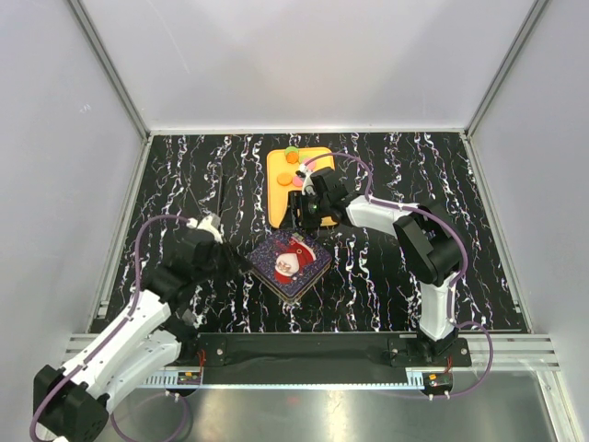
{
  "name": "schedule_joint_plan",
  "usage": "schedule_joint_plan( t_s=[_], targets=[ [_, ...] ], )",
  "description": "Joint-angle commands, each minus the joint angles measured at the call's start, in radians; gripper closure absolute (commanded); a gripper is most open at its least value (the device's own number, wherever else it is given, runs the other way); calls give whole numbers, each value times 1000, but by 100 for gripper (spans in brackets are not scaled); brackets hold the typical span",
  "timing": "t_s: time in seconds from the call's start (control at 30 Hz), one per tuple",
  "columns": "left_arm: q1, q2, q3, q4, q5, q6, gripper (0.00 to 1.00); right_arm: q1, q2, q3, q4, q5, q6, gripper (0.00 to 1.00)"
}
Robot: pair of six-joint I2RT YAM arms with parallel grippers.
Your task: Pack the cookies
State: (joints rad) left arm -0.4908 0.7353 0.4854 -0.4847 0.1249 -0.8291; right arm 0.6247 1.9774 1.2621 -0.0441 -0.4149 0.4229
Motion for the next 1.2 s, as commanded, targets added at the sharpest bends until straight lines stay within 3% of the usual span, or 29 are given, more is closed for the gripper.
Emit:
schedule_joint_plan(
  t_s=[0.0, 0.07, 0.17, 0.33, 0.47, 0.57, 0.7, 0.83, 1.03, 1.17],
  targets=[
    [12, 9, 91, 111, 123, 44, 87, 13, 40, -53, -155, 54, -56, 44],
    [23, 61, 81, 282, 226, 16, 100, 12, 38, -56, -149, 54, -58, 45],
    [28, 150, 36, 594, 324, -65, 100, 12, 38, -59, -146, 51, -55, 45],
    [35, 260, 16, 715, 352, -74, 100, 13, 35, -59, -146, 53, -55, 44],
    [107, 346, -141, 889, 371, -85, 100, 13, 35, -61, -140, 53, -52, 43],
    [184, 540, -237, 1033, 430, -107, 100, 13, 34, -67, -132, 50, -49, 43],
    [198, 783, -317, 1311, 479, -162, 100, 12, 32, -76, -128, 54, -47, 43],
    [198, 806, -327, 1344, 479, -159, 100, 12, 28, -81, -126, 56, -47, 43],
    [199, 728, -291, 1184, 464, -93, 100, 9, 18, -73, -135, 54, -44, 43],
    [199, 645, -272, 1033, 420, -51, 100, 1, -3, -67, -146, 50, -52, 31]
  ],
)
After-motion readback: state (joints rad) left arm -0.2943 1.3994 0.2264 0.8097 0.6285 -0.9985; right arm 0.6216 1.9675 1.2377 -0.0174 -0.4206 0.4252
